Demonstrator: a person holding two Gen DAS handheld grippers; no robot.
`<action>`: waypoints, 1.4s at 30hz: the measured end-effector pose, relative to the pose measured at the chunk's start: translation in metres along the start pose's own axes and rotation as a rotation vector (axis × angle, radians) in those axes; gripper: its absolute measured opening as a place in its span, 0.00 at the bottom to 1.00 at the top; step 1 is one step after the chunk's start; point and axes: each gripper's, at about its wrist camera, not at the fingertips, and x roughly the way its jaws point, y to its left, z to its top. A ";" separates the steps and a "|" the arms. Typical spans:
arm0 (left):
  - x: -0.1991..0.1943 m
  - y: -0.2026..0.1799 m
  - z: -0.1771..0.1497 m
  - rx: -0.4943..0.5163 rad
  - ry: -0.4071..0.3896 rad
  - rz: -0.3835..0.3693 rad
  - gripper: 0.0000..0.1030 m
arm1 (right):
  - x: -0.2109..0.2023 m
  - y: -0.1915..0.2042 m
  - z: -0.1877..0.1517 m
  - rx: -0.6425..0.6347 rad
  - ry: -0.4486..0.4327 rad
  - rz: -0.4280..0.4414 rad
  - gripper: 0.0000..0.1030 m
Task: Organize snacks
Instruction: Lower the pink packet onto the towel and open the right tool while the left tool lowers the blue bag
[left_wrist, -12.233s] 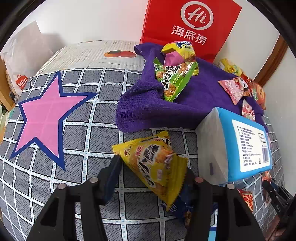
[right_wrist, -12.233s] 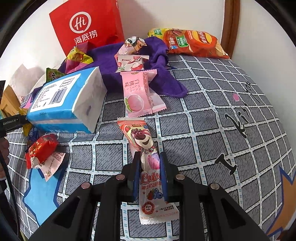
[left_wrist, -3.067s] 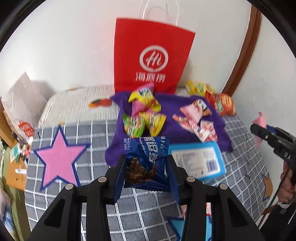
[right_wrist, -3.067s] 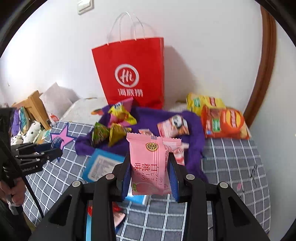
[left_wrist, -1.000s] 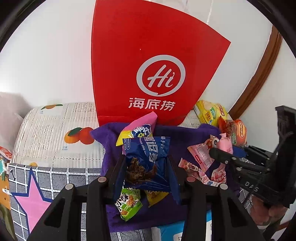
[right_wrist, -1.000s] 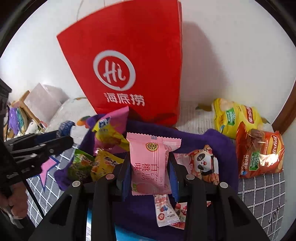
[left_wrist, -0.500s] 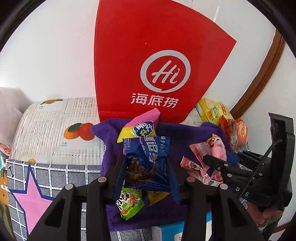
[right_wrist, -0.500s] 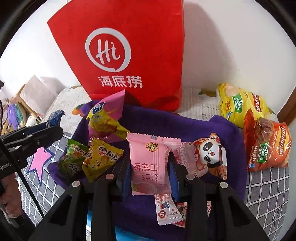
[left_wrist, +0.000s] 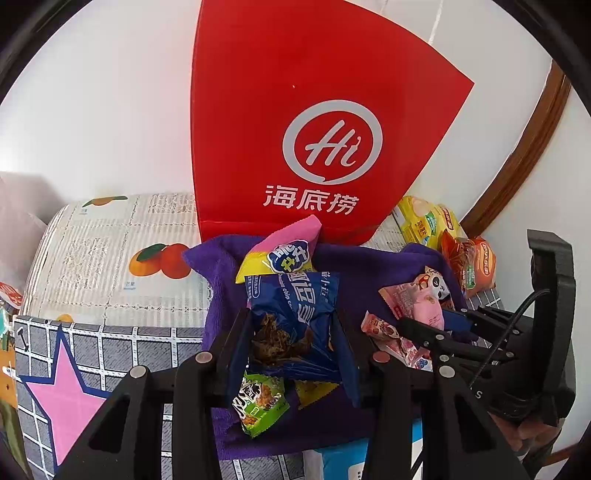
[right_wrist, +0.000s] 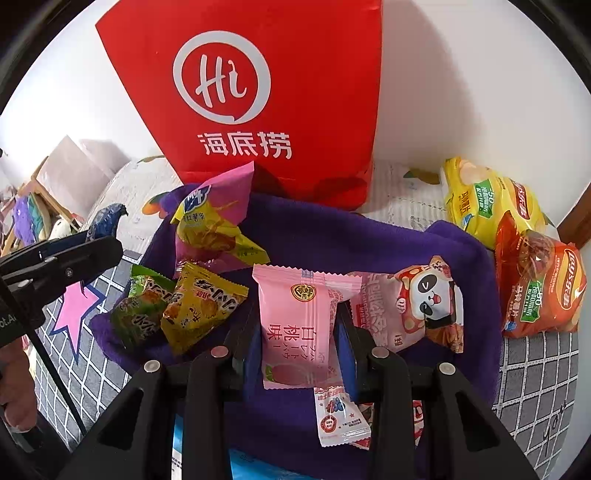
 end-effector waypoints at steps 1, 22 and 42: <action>-0.001 0.001 0.000 -0.002 -0.002 0.000 0.39 | 0.000 0.001 0.000 -0.003 0.001 0.000 0.35; -0.007 0.013 0.003 -0.046 -0.016 -0.002 0.39 | 0.025 0.010 -0.004 -0.043 0.074 0.014 0.35; 0.009 0.010 0.002 -0.043 0.028 -0.033 0.39 | -0.001 0.015 -0.005 -0.101 0.011 0.002 0.48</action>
